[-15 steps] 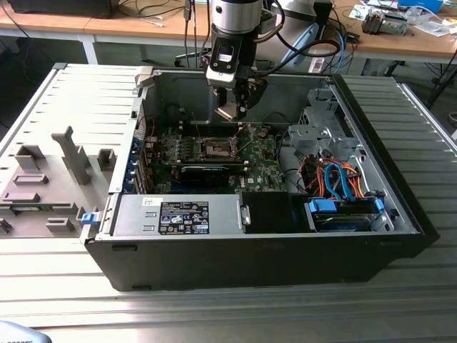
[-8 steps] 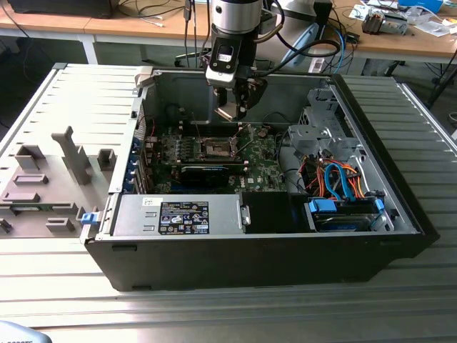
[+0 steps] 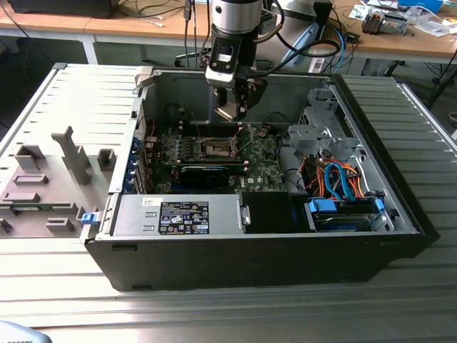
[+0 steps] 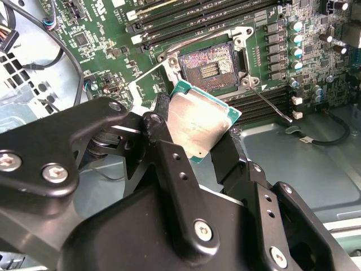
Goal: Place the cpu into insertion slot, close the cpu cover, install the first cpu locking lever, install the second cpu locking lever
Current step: 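Place the cpu into insertion slot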
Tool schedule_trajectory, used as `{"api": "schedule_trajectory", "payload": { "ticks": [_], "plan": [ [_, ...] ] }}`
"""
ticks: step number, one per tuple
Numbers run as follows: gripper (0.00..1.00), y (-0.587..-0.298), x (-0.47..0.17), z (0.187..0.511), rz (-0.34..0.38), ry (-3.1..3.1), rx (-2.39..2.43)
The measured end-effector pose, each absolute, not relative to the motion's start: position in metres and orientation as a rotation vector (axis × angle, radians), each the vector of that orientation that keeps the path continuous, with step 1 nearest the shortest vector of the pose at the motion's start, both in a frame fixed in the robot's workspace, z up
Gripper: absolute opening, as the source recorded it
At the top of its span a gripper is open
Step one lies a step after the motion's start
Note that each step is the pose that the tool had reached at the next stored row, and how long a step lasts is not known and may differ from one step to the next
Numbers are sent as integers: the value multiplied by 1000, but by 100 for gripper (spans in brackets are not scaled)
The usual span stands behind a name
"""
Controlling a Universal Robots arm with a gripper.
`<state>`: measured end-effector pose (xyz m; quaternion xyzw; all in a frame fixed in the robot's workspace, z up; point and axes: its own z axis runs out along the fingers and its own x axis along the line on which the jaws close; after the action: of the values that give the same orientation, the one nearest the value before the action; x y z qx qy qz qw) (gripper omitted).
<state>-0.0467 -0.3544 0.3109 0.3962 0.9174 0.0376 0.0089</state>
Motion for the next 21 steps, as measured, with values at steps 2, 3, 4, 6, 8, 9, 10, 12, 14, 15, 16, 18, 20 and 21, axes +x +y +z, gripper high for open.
{"api": "schedule_trajectory", "payload": {
  "ticks": [2, 3, 4, 6, 8, 9, 10, 12, 14, 15, 16, 18, 20, 21],
  "plan": [
    [55, -354, -47, 311, 117, 2865, 1240],
    [55, -354, -47, 311, 117, 2864, 1241],
    [55, -354, -47, 311, 117, 2864, 1242],
    [55, -354, -47, 311, 117, 2862, 1245],
    [55, -354, -47, 311, 117, 2861, 1247],
    [55, -354, -47, 311, 117, 2861, 1248],
    [55, -354, -47, 311, 117, 2860, 1250],
    [55, -354, -47, 311, 117, 2859, 1252],
    [55, -354, -47, 311, 117, 2858, 1254],
    [55, -354, -47, 311, 116, 2857, 1256],
    [55, -354, -47, 311, 116, 2857, 1257],
    [55, -354, -47, 311, 116, 2855, 1260],
    [55, -354, -47, 311, 116, 2854, 1263],
    [55, -354, -47, 311, 116, 2853, 1266]
  ]
}}
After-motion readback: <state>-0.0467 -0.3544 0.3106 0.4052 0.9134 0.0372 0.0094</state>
